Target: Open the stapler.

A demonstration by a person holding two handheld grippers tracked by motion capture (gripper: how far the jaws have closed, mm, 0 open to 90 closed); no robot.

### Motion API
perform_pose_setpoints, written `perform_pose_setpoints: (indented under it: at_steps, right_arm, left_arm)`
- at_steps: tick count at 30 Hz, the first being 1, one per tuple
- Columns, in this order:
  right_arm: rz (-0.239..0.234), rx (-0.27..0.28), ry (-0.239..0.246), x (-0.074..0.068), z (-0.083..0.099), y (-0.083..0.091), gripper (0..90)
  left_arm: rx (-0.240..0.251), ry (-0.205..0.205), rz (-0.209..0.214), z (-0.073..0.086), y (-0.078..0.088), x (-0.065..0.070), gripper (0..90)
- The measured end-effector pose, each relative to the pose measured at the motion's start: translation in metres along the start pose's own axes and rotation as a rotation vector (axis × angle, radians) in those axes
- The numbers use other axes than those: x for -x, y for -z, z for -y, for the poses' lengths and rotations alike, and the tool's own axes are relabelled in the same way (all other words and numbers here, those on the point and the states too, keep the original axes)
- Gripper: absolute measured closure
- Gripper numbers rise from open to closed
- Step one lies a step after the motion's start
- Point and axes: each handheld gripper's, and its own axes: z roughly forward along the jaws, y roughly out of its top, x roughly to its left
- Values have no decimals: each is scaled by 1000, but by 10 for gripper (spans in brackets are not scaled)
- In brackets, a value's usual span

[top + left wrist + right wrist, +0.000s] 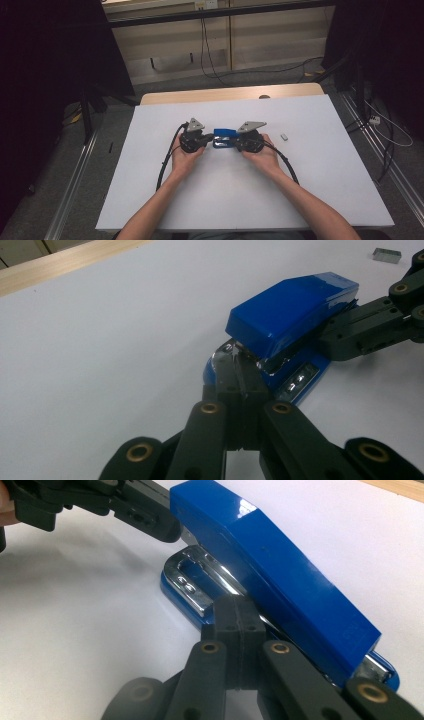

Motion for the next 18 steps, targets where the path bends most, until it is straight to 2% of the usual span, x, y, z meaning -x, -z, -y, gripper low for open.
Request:
perform_pose_setpoints:
  at_steps: [5,18]
  right_arm:
    - [2,1,0,0,0,0,900]
    - [7,1,4,0,0,0,900]
  left_arm:
    - [-2,-7,0,-1,1,0,900]
    - [14,9,16,-3,3,0,900]
